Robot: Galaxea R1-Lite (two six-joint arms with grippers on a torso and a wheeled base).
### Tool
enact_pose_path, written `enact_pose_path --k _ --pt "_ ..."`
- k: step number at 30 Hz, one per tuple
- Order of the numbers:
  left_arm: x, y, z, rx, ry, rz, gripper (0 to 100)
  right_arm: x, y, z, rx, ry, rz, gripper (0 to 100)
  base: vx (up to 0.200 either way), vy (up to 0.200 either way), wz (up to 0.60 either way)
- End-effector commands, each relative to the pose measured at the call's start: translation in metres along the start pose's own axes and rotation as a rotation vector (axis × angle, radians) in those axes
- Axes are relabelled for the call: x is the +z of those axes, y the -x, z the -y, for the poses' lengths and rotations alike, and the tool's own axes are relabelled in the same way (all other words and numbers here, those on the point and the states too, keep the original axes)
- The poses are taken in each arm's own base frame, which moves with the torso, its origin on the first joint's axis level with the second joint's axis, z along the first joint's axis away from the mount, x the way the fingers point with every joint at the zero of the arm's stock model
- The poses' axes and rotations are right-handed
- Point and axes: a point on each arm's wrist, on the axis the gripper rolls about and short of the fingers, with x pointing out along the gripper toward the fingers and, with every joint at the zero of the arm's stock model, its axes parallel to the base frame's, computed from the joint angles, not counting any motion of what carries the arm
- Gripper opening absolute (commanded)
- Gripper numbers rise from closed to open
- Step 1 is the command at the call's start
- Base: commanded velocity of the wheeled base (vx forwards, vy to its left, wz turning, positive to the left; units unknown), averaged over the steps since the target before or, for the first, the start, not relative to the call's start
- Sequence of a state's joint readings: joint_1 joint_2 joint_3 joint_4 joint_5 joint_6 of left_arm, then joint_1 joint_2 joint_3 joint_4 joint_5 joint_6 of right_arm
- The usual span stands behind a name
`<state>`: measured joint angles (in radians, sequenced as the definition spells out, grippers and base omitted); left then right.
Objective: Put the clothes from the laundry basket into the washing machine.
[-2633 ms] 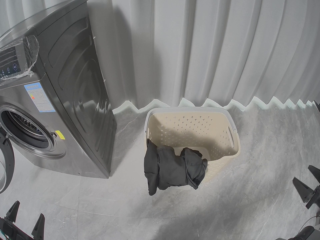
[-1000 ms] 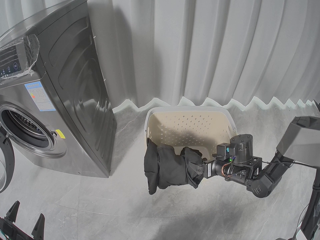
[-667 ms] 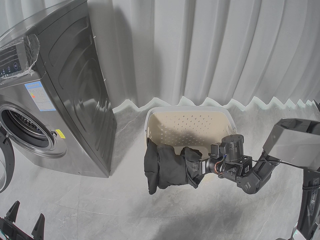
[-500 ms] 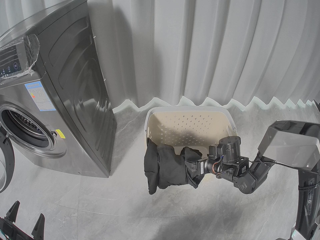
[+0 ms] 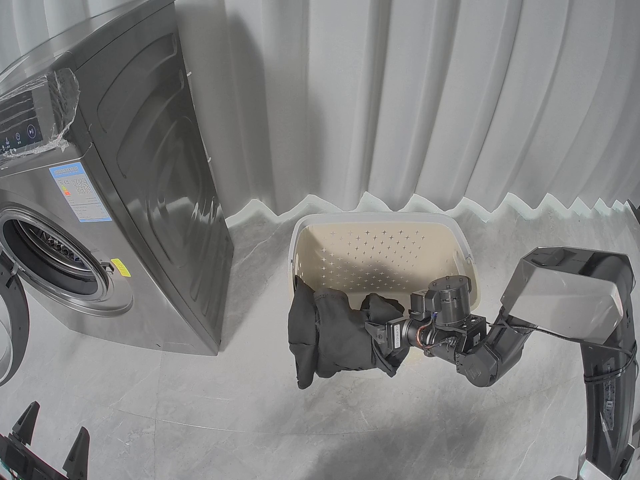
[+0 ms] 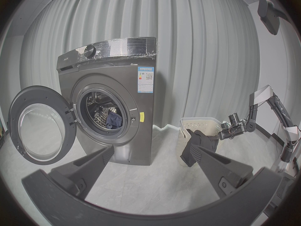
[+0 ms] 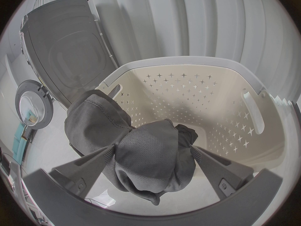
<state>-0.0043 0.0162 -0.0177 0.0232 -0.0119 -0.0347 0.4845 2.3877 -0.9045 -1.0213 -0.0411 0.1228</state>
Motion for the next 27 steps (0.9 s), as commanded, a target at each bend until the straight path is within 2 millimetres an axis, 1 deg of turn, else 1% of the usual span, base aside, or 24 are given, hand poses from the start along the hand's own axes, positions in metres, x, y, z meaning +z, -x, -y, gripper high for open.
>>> enact_pose_path --k 1,5,6,17,23,25,27 --pt "-0.003 0.0 0.0 -0.001 0.001 0.006 100 0.0 -0.003 -0.001 0.002 0.001 0.005 100 0.0 0.0 0.0" --pt "-0.003 0.0 0.0 -0.001 0.001 0.006 100 0.001 -0.007 -0.004 0.013 0.003 0.014 100 0.0 0.0 0.0" --pt "-0.003 0.0 0.0 -0.001 0.001 0.006 100 0.001 -0.007 -0.004 0.015 0.004 0.014 0 0.0 0.0 0.0" --pt "-0.003 0.0 0.0 -0.001 0.001 0.006 100 0.007 -0.004 -0.008 0.025 0.001 0.03 0 0.0 0.0 0.0" --pt "-0.003 0.0 0.0 -0.001 0.001 0.006 100 0.026 0.019 -0.009 0.033 -0.006 0.098 0 0.0 0.0 0.0" --pt "-0.003 0.0 0.0 -0.001 0.001 0.006 100 0.035 0.029 -0.011 0.036 -0.01 0.132 0 0.0 0.0 0.0" --pt "-0.003 0.0 0.0 -0.001 0.001 0.006 100 0.046 0.044 -0.015 0.047 -0.018 0.161 0 0.0 0.0 0.0"
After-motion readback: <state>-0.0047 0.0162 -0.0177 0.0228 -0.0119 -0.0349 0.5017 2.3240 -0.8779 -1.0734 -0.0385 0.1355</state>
